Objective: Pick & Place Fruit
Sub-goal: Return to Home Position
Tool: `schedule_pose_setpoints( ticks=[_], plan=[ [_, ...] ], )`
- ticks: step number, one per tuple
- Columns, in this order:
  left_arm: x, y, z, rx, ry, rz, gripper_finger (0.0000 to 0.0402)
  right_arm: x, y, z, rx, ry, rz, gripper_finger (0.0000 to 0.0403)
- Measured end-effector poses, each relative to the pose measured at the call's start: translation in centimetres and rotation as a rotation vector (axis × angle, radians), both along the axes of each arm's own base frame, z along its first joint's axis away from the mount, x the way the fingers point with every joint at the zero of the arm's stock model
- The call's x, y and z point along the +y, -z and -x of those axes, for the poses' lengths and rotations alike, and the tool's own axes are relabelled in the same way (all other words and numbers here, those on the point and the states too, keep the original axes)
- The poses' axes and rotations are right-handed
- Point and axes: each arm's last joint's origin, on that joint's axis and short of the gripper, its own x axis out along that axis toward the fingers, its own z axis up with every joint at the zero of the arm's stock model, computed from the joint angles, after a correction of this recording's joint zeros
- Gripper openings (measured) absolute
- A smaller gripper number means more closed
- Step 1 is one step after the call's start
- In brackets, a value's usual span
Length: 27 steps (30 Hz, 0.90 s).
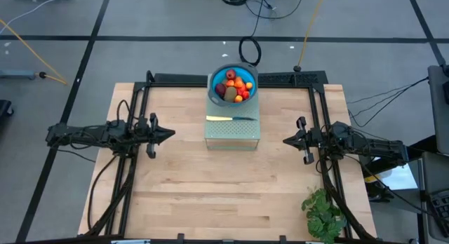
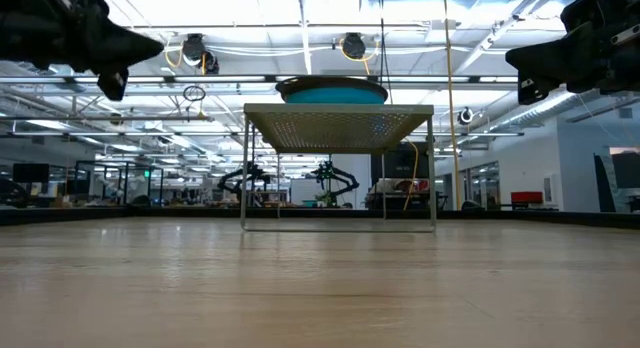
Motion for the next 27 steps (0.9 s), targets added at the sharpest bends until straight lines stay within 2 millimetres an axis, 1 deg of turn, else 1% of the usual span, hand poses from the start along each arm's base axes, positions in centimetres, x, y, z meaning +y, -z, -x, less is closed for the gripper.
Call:
schedule_pose_setpoints(
  ticks=[13,18,27],
  plan=[
    [0.8,3.3,0.3,0.0,-0.012,0.037,0.0,0.0,0.0,0.0,0.0,0.0,0.0,0.0],
    [1.0,4.1,0.2,0.012,-0.001,0.037,0.0,0.0,0.0,0.0,0.0,0.0,0.0,0.0],
    [1.6,4.4,0.2,0.057,-0.011,-0.001,0.0,0.0,0.0,0.0,0.0,0.0,0.0,0.0]
  ],
)
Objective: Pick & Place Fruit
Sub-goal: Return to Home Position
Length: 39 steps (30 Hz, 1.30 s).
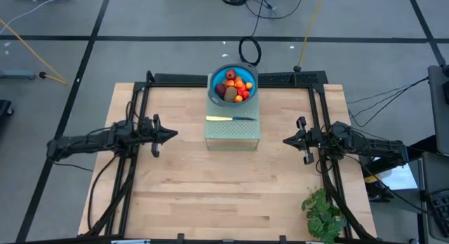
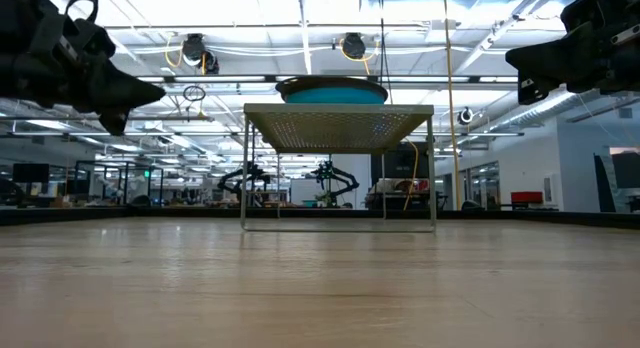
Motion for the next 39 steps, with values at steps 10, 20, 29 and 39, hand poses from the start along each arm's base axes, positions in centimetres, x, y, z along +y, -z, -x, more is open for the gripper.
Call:
schedule_pose_setpoints(
  ticks=[10,20,29,39],
  plan=[
    [0.34,0.37,0.06,0.042,0.009,-0.01,0.0001,0.0,0.0,0.0,0.0,0.0,0.0,0.0],
    [0.38,0.36,0.07,0.041,0.004,-0.01,0.0016,0.0,0.0,0.0,0.0,0.0,0.0,0.0],
    [0.38,0.36,0.07,0.04,0.004,-0.01,0.0017,0.0,0.0,0.0,0.0,0.0,0.0,0.0],
    [0.38,0.35,0.07,0.04,0.004,-0.009,0.0017,0.0,0.0,0.0,0.0,0.0,0.0,0.0]
  ],
)
